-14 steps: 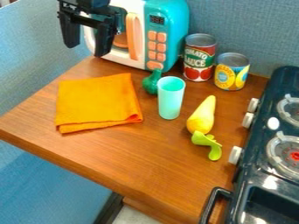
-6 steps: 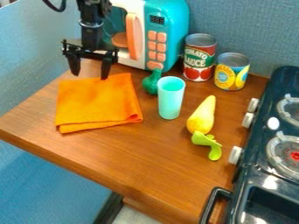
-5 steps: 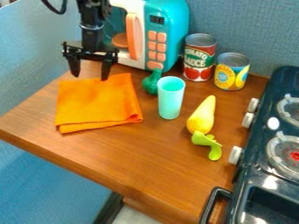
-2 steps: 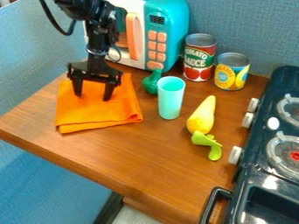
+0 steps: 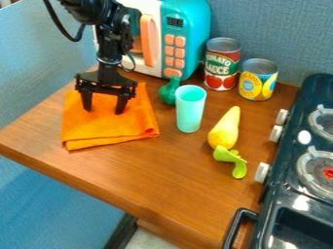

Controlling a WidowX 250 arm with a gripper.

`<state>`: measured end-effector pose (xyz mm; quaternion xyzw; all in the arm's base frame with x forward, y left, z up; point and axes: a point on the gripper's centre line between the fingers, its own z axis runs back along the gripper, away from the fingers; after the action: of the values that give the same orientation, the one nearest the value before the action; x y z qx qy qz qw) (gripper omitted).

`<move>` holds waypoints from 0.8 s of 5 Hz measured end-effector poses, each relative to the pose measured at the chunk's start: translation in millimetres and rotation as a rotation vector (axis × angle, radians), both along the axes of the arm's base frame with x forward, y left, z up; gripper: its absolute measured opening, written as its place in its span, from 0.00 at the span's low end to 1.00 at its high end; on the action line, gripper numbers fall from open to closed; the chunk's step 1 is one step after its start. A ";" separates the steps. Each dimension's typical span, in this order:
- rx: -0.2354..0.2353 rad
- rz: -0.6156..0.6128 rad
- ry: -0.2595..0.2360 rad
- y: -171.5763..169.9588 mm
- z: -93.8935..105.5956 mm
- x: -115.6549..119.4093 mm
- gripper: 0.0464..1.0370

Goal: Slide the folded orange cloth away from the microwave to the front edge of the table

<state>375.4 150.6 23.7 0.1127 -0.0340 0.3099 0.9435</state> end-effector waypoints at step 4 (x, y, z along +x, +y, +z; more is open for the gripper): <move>-0.044 -0.341 0.187 -71.6 0.7 -28.2 0.96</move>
<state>347.2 79.0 24.4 0.1127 0.0420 0.1345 0.9836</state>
